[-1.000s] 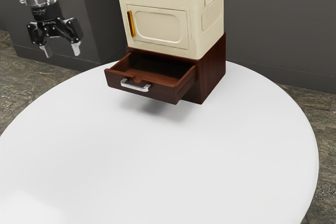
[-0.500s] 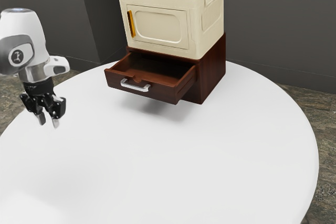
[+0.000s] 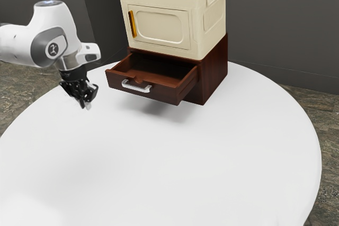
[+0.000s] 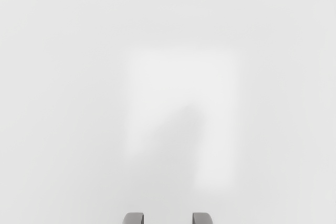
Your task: Push the drawer handle with one arm to close the drawer
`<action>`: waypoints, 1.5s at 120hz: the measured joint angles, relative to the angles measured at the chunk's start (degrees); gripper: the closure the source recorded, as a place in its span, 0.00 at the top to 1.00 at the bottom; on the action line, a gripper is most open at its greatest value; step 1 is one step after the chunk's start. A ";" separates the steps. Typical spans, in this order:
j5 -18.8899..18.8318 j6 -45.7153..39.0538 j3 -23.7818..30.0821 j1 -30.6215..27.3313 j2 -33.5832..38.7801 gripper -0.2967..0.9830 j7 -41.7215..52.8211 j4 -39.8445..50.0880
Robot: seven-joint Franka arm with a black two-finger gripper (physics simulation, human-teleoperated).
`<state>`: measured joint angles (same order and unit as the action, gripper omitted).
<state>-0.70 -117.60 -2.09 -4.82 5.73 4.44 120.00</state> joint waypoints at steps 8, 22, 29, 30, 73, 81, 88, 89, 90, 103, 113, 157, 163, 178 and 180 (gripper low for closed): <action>0.22 -0.54 0.05 -0.05 -1.59 0.24 0.45 -1.57; 0.40 -1.23 0.06 -0.12 -4.66 0.23 1.17 -4.31; 0.45 -1.58 0.06 -0.13 -5.99 0.23 1.48 -5.55; 0.45 -1.62 0.06 -0.14 -6.20 0.23 1.53 -5.73; 1.45 -2.62 2.34 -0.01 -18.11 0.23 2.89 -17.56; 1.65 -3.07 2.24 -0.12 -18.95 0.23 3.06 -18.01; 1.75 -3.73 2.20 -0.18 -20.04 0.23 3.18 -18.43; 1.76 -3.84 2.19 -0.18 -20.25 0.23 3.20 -18.60; 1.78 -3.94 2.19 -0.18 -20.43 0.23 3.21 -18.74; 1.82 -5.58 2.18 -0.18 -22.21 0.23 3.40 -20.05; 1.83 -6.65 2.19 -0.19 -23.77 0.23 3.53 -22.00; 1.83 -8.43 3.37 -0.18 -33.68 0.23 3.93 -33.77; 1.82 -8.50 3.49 -0.19 -34.81 0.23 3.96 -35.24; 1.87 -8.62 3.57 -0.19 -37.13 0.23 4.05 -38.39; 1.88 -8.64 3.66 -0.20 -37.37 0.23 4.07 -38.81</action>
<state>1.19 -126.23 1.58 -5.02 -31.64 8.51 81.18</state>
